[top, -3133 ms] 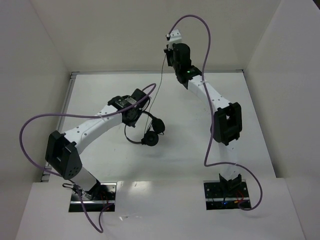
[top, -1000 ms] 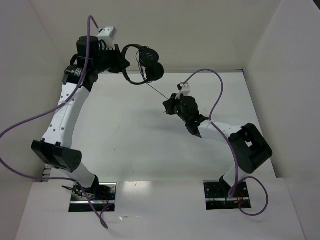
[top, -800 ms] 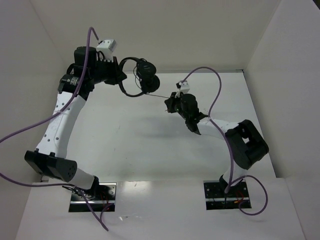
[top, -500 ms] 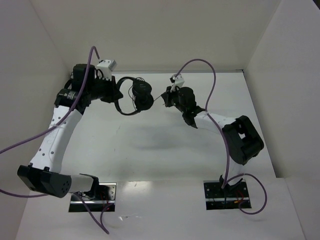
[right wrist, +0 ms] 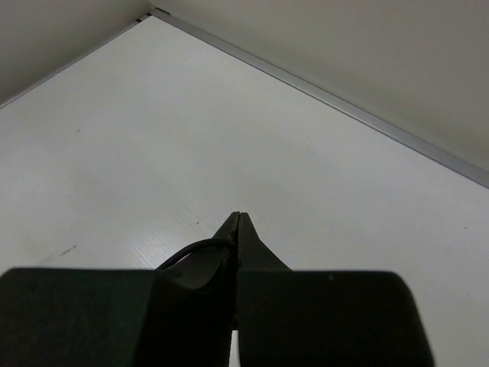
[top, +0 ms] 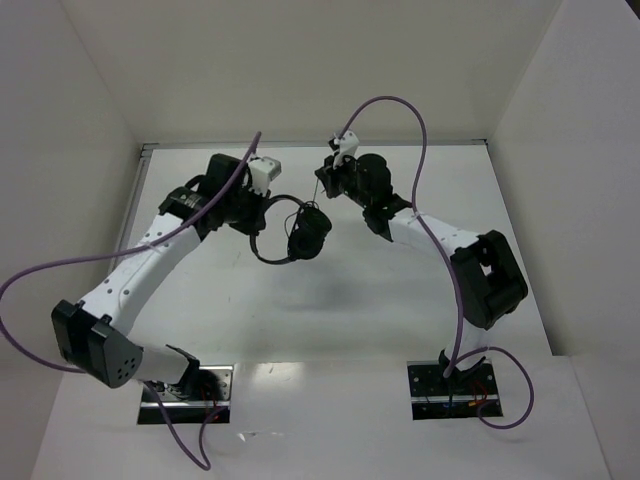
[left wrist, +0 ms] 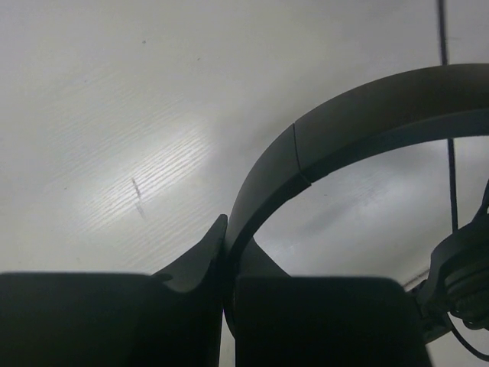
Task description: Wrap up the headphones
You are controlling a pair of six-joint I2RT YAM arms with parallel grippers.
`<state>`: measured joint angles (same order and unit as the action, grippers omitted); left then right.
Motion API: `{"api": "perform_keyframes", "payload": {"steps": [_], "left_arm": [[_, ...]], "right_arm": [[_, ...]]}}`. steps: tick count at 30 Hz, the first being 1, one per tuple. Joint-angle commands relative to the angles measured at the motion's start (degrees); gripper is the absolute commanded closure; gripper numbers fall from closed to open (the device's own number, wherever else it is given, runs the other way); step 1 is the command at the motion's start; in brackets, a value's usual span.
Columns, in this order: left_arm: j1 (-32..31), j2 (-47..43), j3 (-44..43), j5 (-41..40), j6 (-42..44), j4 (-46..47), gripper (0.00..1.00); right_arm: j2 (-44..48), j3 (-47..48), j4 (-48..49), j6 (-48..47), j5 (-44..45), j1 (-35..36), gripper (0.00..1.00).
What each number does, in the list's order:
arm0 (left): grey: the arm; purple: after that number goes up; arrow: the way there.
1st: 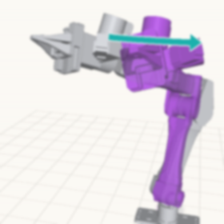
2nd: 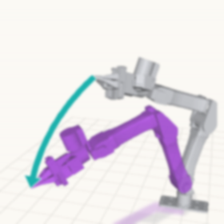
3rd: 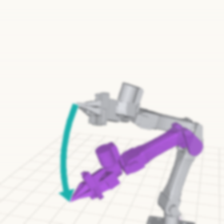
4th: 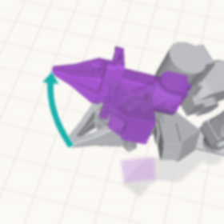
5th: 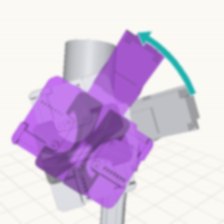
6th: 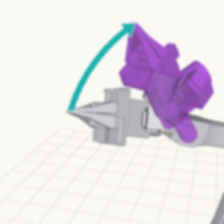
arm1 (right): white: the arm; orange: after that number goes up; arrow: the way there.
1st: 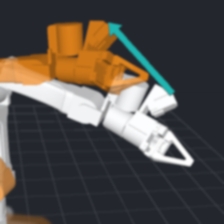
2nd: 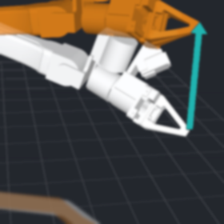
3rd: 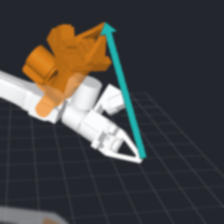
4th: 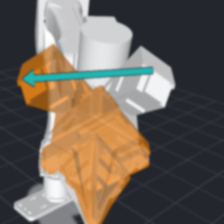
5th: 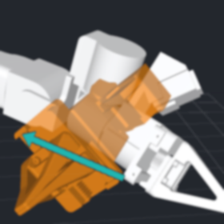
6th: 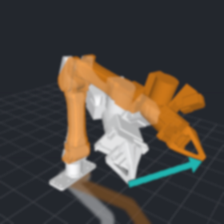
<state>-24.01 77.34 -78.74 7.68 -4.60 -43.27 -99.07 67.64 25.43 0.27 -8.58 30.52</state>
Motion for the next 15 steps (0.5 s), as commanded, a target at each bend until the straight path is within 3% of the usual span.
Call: {"api": "perform_keyframes", "payload": {"steps": [1,8,15], "left_arm": [[-3.32,2.72,0.69,-10.55,2.67,-1.65,1.00],[-5.35,11.77,-1.06,-29.11,1.88,-2.26,1.00],[-5.35,22.32,-3.88,-43.51,-0.93,-2.96,1.00]], "right_arm": [[0.01,3.47,-0.20,-5.71,1.54,-1.87,0.99],[1.85,6.19,-8.11,-13.27,3.22,-1.87,0.99],[4.67,6.72,-16.28,-13.11,2.52,-1.87,0.99]]}}
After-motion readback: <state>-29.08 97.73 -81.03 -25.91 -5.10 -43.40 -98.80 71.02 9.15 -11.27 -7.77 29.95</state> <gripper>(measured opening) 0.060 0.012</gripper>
